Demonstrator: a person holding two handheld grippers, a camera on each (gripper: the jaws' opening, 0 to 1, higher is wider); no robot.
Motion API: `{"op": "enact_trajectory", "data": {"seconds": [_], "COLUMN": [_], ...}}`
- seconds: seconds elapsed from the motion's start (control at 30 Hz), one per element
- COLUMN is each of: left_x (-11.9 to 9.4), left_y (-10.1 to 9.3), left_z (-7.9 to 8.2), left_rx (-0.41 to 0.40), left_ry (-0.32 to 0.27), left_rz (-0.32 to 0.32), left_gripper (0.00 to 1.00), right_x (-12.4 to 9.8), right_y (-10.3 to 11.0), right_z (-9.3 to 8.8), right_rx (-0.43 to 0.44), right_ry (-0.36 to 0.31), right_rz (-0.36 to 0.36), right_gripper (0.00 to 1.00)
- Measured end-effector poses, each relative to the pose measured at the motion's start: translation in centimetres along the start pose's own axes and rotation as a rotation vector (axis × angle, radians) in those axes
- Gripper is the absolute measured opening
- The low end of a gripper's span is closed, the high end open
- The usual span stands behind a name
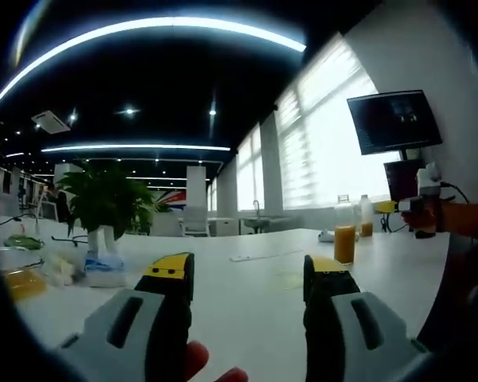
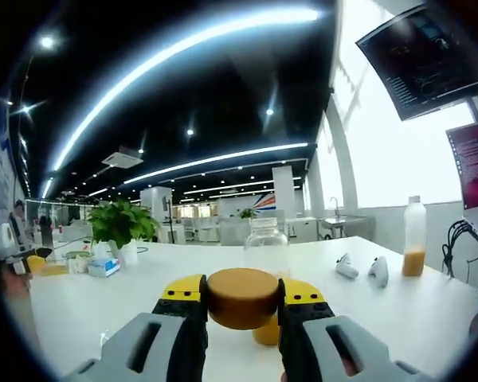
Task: Open the Petri dish lid, place the lid on the table, pour the liquid culture medium into the Petri dish, pick up the Petri dish lid from the table, and close the Petri dish
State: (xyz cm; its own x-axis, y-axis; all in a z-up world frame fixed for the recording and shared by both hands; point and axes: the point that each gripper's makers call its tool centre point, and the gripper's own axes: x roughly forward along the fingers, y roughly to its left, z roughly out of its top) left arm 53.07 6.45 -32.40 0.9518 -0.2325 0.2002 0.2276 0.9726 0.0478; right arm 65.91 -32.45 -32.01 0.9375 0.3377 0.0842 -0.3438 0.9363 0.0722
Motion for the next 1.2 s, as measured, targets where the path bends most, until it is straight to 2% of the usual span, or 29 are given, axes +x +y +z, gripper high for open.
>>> {"op": "enact_trajectory", "data": {"seconds": [0.5, 0.67, 0.83, 0.9, 1.2], "left_x": [0.2, 0.1, 0.1, 0.1, 0.3], "left_y": [-0.1, 0.0, 0.0, 0.0, -0.4], "left_z": [0.2, 0.4, 0.4, 0.3, 0.4], "left_rx": [0.0, 0.003, 0.004, 0.003, 0.004], "left_ry": [-0.007, -0.011, -0.014, -0.011, -0.015], "left_rz": [-0.002, -0.001, -0.003, -0.006, -0.02], "left_gripper": [0.47, 0.47, 0.47, 0.47, 0.47], "right_x": [-0.3, -0.5, -0.7, -0.8, -0.9], "right_y": [1.3, 1.4, 1.4, 1.8, 1.4], "right_z": [-3.6, -4.0, -6.0, -7.0, -8.6], "right_rx": [0.015, 0.022, 0.02, 0.028, 0.047], "right_ry": [0.068, 0.075, 0.131, 0.159, 0.204], "right_rz": [0.023, 0.023, 0.013, 0.03, 0.023], "right_gripper": [0.3, 0.3, 0.3, 0.3, 0.3]}}
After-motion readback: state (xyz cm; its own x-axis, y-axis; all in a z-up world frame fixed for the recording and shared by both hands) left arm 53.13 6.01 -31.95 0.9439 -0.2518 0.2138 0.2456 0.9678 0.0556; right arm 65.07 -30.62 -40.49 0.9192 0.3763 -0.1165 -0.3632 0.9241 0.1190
